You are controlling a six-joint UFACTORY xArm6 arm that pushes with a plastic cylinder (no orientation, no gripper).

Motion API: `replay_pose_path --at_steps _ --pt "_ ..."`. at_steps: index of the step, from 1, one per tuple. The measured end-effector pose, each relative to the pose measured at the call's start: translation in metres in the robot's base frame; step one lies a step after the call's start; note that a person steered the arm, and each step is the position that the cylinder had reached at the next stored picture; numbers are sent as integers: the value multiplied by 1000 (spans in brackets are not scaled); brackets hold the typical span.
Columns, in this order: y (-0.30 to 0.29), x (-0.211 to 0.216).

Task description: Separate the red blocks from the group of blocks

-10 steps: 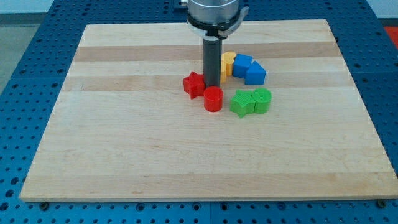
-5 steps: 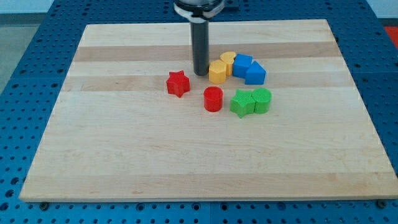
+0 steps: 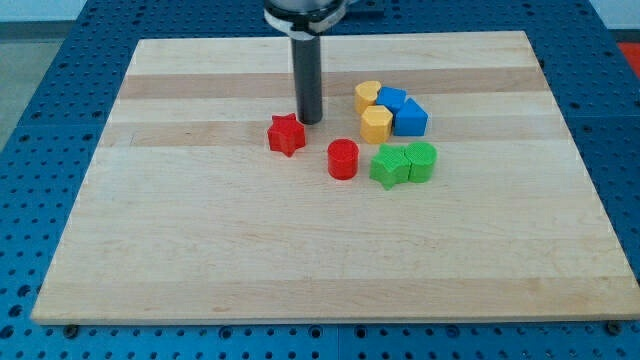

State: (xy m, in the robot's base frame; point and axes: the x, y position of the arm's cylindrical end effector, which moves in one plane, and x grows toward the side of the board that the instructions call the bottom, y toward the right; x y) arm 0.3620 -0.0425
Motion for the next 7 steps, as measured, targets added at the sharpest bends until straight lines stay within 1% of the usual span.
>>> replay_pose_path --at_steps 1,2,3,5,6,7 --pt "-33 0" --pt "-52 0" --pt "-54 11" --pt "-52 50" --pt "-42 77" --pt "-17 96"
